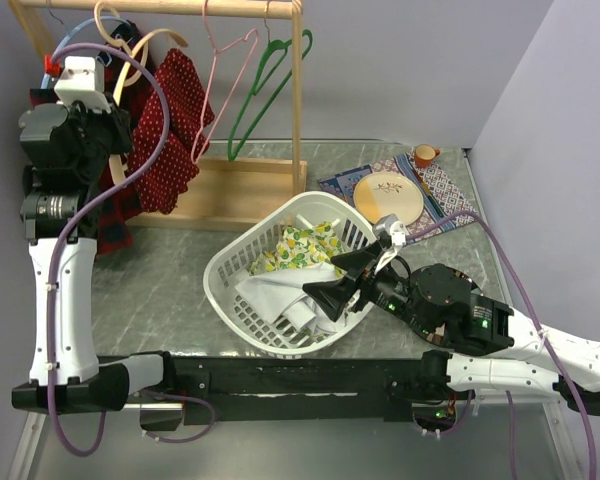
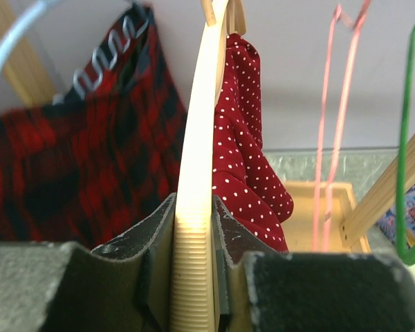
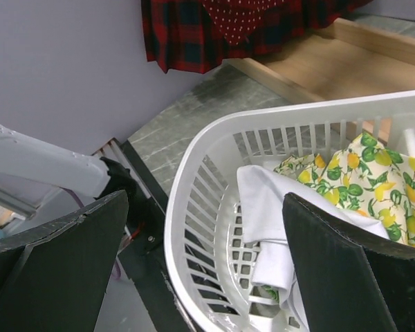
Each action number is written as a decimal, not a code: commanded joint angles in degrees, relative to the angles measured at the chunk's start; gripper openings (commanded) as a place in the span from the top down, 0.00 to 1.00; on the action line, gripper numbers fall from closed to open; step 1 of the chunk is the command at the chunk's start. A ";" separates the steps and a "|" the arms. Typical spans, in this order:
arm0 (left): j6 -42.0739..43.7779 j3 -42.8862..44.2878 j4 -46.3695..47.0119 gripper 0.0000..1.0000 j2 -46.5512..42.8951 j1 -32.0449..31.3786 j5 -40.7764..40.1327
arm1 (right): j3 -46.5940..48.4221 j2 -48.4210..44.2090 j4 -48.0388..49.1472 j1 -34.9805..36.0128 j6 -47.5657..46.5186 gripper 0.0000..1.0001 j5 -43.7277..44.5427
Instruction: Remove the skirt from the hanger
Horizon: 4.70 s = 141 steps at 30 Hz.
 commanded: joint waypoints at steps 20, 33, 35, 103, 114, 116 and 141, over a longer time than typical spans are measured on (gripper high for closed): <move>-11.04 -5.40 -20.95 0.99 -25.39 -0.04 -3.79 | 27.97 34.25 12.26 -0.09 -5.10 0.01 -15.51; -15.09 -6.54 -20.95 0.99 -32.95 0.05 7.28 | 47.84 57.66 12.44 0.00 -12.50 0.02 -20.09; -14.74 -6.89 -20.95 0.99 -33.04 0.05 7.55 | 48.46 59.50 12.18 0.00 -13.19 0.05 -20.09; -8.32 -21.13 -7.86 0.99 -33.75 -0.04 -11.97 | 21.49 23.20 10.85 -10.72 -14.17 1.00 4.18; -7.00 -21.49 -3.82 0.99 -31.20 -0.04 -13.19 | 13.50 32.97 17.89 -11.16 -0.47 1.00 -1.28; -5.51 -21.92 -2.33 0.99 -29.80 -0.04 -14.85 | 10.24 32.62 18.42 -11.16 4.08 1.00 -0.58; 17.86 -17.53 14.90 0.99 -16.26 -0.04 -8.63 | -5.77 11.97 12.00 -10.28 10.62 0.00 -4.79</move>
